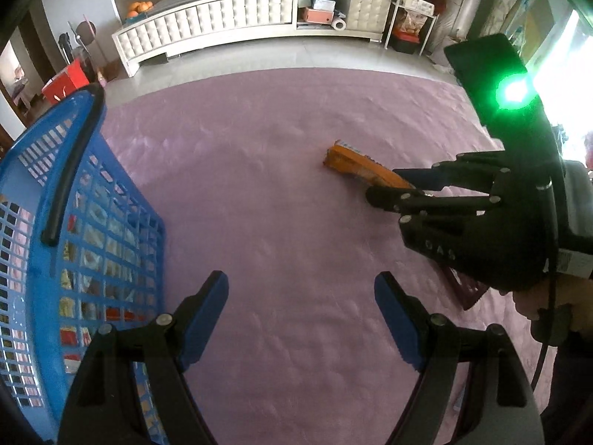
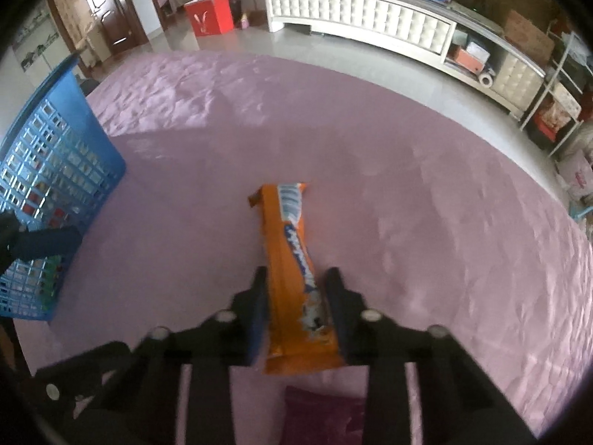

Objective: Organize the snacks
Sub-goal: 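Lift the orange bar with the right tool while the left tool grasps the maroon pack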

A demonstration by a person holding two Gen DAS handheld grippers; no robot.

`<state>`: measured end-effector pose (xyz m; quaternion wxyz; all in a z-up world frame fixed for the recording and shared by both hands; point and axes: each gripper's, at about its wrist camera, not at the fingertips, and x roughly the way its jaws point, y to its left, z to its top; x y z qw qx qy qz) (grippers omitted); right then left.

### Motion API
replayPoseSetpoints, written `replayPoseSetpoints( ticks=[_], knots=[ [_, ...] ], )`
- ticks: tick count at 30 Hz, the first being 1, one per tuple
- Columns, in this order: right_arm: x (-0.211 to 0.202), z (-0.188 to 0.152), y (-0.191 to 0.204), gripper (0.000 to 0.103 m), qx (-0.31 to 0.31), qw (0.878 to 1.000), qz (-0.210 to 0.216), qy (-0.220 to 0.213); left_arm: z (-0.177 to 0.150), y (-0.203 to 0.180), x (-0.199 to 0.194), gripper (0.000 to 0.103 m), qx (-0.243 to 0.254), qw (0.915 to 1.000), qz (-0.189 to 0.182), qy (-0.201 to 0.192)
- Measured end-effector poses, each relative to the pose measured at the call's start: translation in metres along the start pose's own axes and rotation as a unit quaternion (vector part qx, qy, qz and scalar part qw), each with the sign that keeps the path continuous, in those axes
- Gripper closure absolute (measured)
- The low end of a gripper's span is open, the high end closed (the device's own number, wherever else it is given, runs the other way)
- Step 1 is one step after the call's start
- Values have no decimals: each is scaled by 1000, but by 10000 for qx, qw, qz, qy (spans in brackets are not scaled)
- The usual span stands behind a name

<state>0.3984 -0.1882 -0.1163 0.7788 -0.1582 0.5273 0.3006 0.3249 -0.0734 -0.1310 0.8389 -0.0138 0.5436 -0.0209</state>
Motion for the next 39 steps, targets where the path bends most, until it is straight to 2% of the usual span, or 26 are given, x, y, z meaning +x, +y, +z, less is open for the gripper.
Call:
replayPoseSetpoints(
  ticks=[7, 13, 23, 26, 28, 34, 39],
  knots=[
    [-52, -22, 5, 77, 176, 9985, -37, -525, -9, 0, -17, 24, 71, 9998, -119, -123],
    [-106, -40, 22, 77, 107, 9950, -383, -915, -17, -9, -38, 24, 211, 9992, -200, -281],
    [-153, -74, 22, 77, 793, 9860, -669, -1307, -13, -30, -59, 24, 194, 9981, -371, -444],
    [-159, -88, 19, 77, 1027, 9824, -757, -1365, -11, -36, -60, 24, 89, 9981, -522, -324],
    [-163, -95, 15, 77, 1157, 9787, -874, -1452, -9, -43, -54, 24, -15, 9982, -602, -75],
    [-163, -112, -5, 77, 1523, 9686, -1135, -1603, 1, -67, -26, 24, -301, 9976, -475, 400],
    [-146, -136, -37, 77, 2046, 9616, -1039, -1505, 9, -94, 0, 24, -272, 9970, -428, 583]
  ],
)
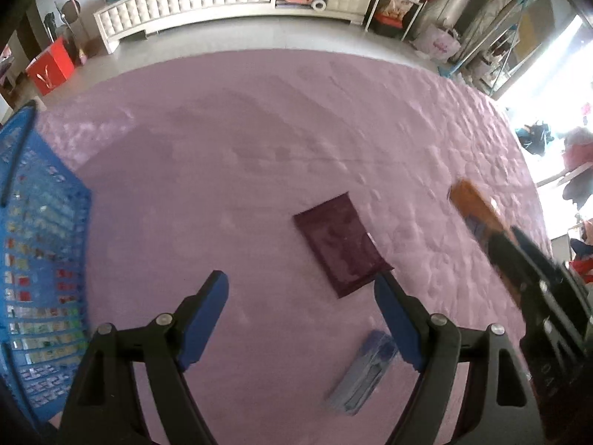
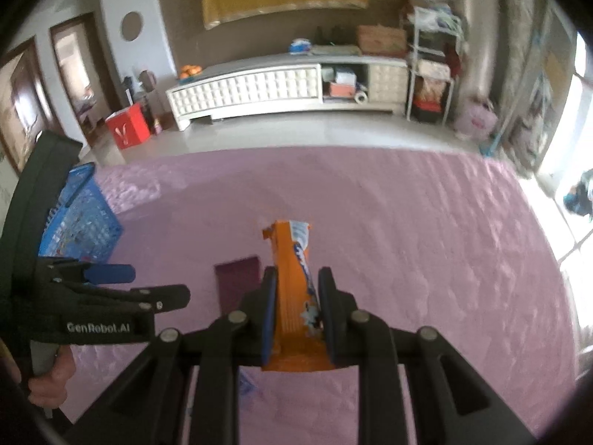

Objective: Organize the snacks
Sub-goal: 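Lift the orange bar with the right tool while the left tool grasps the maroon pack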

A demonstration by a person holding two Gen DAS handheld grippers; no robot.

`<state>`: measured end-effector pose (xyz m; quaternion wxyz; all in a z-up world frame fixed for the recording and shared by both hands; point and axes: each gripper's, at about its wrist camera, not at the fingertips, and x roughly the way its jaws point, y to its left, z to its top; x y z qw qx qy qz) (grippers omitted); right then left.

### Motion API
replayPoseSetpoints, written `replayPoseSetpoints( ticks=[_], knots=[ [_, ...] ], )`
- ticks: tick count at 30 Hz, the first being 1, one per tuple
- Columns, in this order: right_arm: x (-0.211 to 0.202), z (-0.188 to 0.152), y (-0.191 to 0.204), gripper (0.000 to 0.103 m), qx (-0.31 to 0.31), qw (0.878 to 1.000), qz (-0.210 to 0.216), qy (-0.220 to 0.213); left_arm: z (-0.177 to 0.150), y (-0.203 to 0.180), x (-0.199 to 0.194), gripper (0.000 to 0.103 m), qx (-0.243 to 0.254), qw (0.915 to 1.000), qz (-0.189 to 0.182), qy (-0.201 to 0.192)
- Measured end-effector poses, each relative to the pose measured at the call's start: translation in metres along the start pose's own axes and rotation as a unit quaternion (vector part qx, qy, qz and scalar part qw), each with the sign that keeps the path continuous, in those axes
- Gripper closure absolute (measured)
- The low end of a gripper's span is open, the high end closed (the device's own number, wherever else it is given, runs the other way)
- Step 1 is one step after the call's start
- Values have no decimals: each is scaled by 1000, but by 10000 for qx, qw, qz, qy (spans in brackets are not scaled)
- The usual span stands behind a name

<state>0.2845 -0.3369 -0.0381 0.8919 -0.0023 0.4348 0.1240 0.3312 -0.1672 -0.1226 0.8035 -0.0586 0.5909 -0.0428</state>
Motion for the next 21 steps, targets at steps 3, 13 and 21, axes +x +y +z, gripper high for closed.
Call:
replayPoseSetpoints(
  ticks=[3, 13, 21],
  knots=[
    [5, -3, -12, 77, 150, 9997, -190, 17, 5, -8, 12, 24, -161, 9998, -87, 86],
    [19, -7, -30, 77, 413, 9987, -104, 269, 20, -26, 59, 24, -386, 9985, 22, 390],
    [13, -6, -29, 77, 353, 9991, -73, 206, 23, -41, 73, 24, -78, 9982, 478, 346]
  ],
)
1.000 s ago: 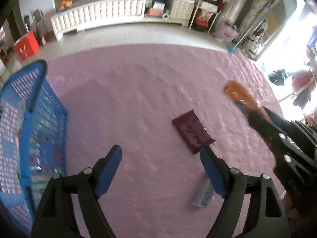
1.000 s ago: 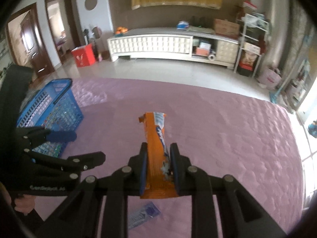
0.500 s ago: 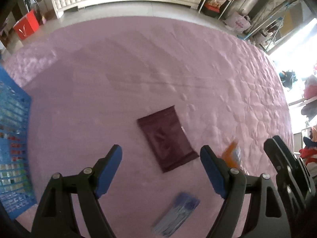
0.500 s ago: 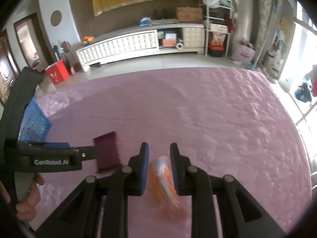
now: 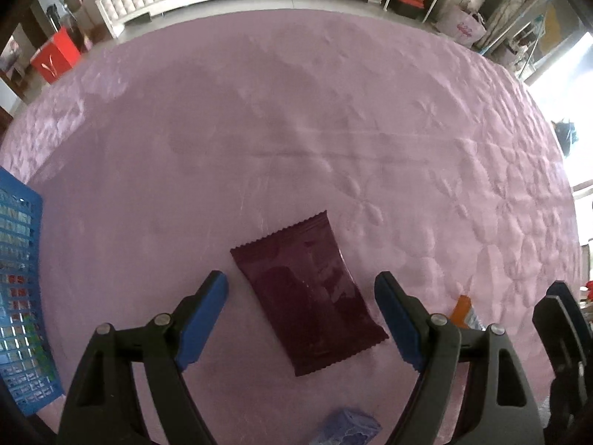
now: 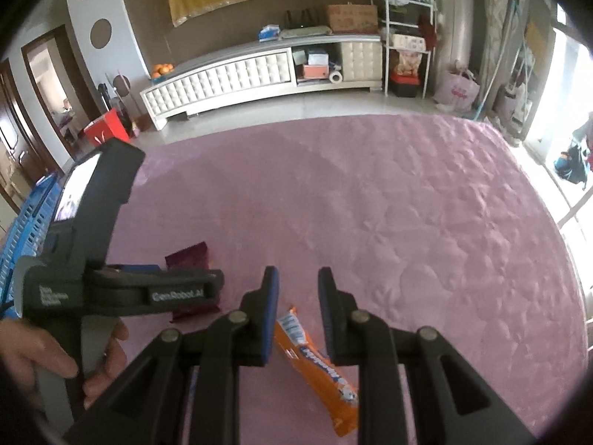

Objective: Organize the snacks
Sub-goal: 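Lift the orange bar with the right tool while the left tool grasps the maroon pack, then carry the maroon pack and the orange bar over the basket with both tools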

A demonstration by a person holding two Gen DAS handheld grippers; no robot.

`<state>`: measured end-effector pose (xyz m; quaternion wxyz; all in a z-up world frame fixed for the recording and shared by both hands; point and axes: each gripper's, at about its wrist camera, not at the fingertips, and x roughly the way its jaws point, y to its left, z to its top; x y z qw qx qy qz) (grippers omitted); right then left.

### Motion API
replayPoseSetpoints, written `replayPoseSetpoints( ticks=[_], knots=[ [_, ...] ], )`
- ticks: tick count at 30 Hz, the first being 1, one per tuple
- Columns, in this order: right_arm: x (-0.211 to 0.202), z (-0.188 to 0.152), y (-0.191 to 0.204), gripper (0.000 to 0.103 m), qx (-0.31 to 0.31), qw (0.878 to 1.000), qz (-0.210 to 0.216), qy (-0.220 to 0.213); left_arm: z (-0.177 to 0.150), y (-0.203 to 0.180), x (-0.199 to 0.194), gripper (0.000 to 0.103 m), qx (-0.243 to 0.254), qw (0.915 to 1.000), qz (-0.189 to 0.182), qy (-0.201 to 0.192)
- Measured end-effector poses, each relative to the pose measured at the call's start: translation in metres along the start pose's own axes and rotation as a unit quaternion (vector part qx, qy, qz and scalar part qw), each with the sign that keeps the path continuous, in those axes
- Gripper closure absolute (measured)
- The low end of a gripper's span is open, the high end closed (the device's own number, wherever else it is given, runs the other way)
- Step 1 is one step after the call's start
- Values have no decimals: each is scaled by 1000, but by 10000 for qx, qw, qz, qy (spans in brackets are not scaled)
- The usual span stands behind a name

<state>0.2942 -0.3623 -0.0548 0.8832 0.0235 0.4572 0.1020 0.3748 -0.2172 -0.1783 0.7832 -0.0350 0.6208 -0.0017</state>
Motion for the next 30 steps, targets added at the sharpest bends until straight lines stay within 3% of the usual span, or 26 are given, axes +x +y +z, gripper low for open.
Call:
replayPoseSetpoints(
  ticks=[4, 6, 7, 8, 11, 14, 20, 24, 27, 29, 30],
  knots=[
    [0, 0, -3, 77, 27, 10000, 45, 9, -1, -14, 2, 27, 158, 9997, 186, 54],
    [-2, 0, -4, 77, 39, 10000, 65, 1, -4, -17, -1, 39, 236, 9996, 158, 24],
    [-3, 0, -5, 77, 49, 10000, 77, -7, -6, -17, -4, 51, 313, 9994, 146, 1],
    [-5, 0, -5, 77, 62, 9999, 81, -17, -9, -19, -6, 53, 434, 9990, 106, -16],
    [-10, 0, -8, 77, 107, 9999, 87, -75, -19, -21, -9, 54, 793, 9967, -118, -128],
    [-18, -1, -11, 77, 90, 9998, 123, -158, -29, -17, -19, 54, 849, 9952, -427, -226],
    [-18, -1, -16, 77, 285, 9986, 449, 59, -52, 1, -61, 54, 1252, 9867, -763, -699],
    [-26, -3, -8, 77, 43, 9991, 416, 52, -60, 5, -87, 54, 1534, 9779, -971, -1033],
    [-30, -3, -3, 77, -113, 9989, 412, 176, -61, 8, -92, 54, 1605, 9751, -1093, -1072],
    [-32, -3, 0, 72, -222, 9991, 310, 210, -64, 9, -94, 54, 1612, 9744, -1149, -1066],
    [-33, -3, 0, 59, -262, 9991, 258, 222, -67, 8, -95, 54, 1630, 9741, -1171, -1037]
  ],
)
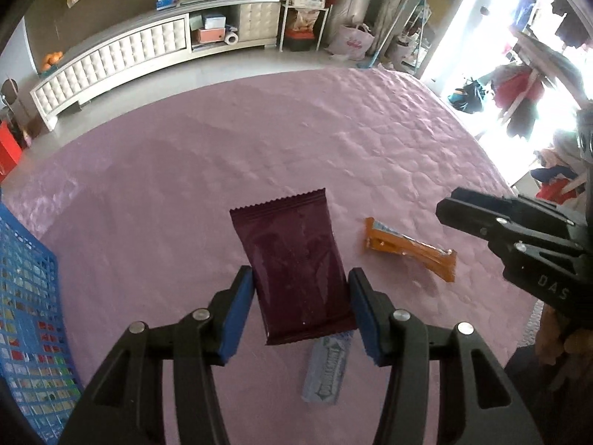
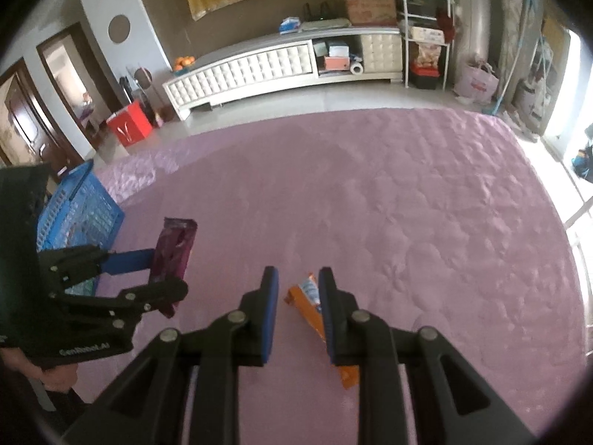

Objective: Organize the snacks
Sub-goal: 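Carry the maroon pack and the orange bar over the basket with both tools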

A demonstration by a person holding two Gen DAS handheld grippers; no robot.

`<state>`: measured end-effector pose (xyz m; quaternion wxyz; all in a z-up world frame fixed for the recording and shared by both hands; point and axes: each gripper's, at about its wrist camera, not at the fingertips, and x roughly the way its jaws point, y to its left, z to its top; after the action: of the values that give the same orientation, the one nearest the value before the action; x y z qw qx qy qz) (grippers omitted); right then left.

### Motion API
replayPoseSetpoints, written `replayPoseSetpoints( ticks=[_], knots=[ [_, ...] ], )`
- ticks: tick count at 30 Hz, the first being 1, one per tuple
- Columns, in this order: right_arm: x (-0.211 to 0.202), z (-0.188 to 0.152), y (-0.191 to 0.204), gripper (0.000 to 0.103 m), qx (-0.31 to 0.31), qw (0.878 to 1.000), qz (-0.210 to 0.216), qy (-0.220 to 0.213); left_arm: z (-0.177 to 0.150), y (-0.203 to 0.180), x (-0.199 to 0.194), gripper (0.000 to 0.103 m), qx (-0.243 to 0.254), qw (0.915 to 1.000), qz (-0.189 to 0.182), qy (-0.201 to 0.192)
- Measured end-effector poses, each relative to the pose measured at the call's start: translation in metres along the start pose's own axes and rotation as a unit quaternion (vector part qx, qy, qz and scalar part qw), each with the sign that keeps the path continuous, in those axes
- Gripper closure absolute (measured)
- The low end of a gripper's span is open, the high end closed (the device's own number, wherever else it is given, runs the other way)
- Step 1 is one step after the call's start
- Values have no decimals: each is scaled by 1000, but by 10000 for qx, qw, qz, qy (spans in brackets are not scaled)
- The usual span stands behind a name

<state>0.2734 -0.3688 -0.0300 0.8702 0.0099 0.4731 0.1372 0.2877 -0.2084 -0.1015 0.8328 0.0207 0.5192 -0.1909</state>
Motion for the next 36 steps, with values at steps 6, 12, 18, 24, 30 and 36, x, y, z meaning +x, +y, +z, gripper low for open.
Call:
replayPoseSetpoints(
  ticks=[6, 12, 18, 24, 30, 36],
  knots=[
    [1, -6, 4, 22, -320, 9993, -189, 51, -9, -11, -3, 54, 210, 9996, 49, 156],
    [27, -15, 3, 20, -638, 9969, -218, 396, -19, -22, 5, 54, 423, 9987, -17, 289],
    [52, -23, -1, 20, -682, 9954, -141, 656, -25, -24, 22, 54, 430, 9979, -116, 463],
    [69, -31, -8, 34, -565, 9943, -193, 884, -29, -20, 32, 54, 376, 9979, -98, 512],
    [70, -35, -8, 53, -426, 9943, -407, 890, -32, -16, 33, 54, 390, 9980, -54, 490],
    [67, -36, -7, 83, -226, 9954, -15, 933, -33, -7, 29, 54, 244, 9986, -97, 465]
  ],
)
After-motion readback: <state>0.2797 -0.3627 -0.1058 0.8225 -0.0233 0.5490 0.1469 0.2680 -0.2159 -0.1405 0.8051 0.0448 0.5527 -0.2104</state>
